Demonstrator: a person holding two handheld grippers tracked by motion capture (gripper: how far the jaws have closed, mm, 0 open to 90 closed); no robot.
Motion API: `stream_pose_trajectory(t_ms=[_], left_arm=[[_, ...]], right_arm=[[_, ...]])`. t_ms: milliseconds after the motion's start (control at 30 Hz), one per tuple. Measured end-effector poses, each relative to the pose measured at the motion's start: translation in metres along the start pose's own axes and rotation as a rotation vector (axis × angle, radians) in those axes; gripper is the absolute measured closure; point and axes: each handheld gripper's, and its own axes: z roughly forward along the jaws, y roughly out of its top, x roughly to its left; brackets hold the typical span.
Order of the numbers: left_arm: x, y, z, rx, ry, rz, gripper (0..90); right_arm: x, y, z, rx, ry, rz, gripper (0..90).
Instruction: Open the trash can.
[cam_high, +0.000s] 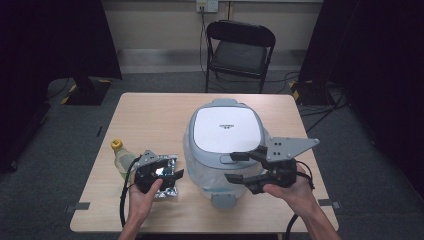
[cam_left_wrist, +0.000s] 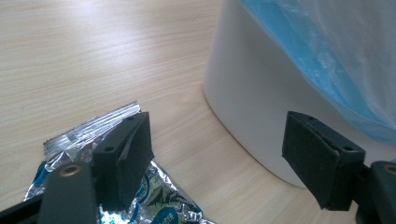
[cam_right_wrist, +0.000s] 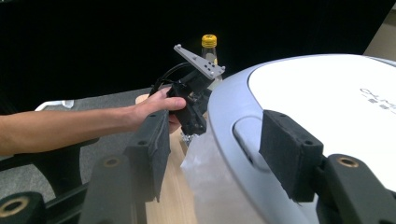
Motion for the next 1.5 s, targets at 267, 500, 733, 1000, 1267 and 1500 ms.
stream_pose_trajectory(t_ms=[267, 500, 733, 1000, 1267, 1500], left_arm=[[0.000, 0.000, -0.003, -0.012, 0.003, -0.008, 23.0], [0.000, 0.000, -0.002, -0.015, -0.001, -0.014, 23.0], [0.001, -0.001, -0.002, -0.010, 0.003, -0.017, 23.0], [0.001, -0.001, -0.001, -0.008, 0.002, -0.020, 23.0], [0.001, -0.001, -0.001, -0.005, 0.005, -0.018, 23.0], [0.001, -0.001, -0.002, -0.003, 0.007, -0.019, 23.0]], right_arm=[[0.007, 0.001, 0.004, 0.034, -0.029, -0.007, 42.1], [0.011, -0.001, 0.004, 0.010, -0.040, -0.024, 41.1], [0.014, -0.007, 0.003, -0.035, -0.017, -0.013, 39.0], [0.022, -0.016, -0.012, -0.091, -0.008, 0.016, 42.4], [0.029, -0.035, -0.010, -0.059, 0.036, 0.027, 51.1], [0.029, -0.057, -0.005, 0.023, 0.041, 0.047, 54.4]])
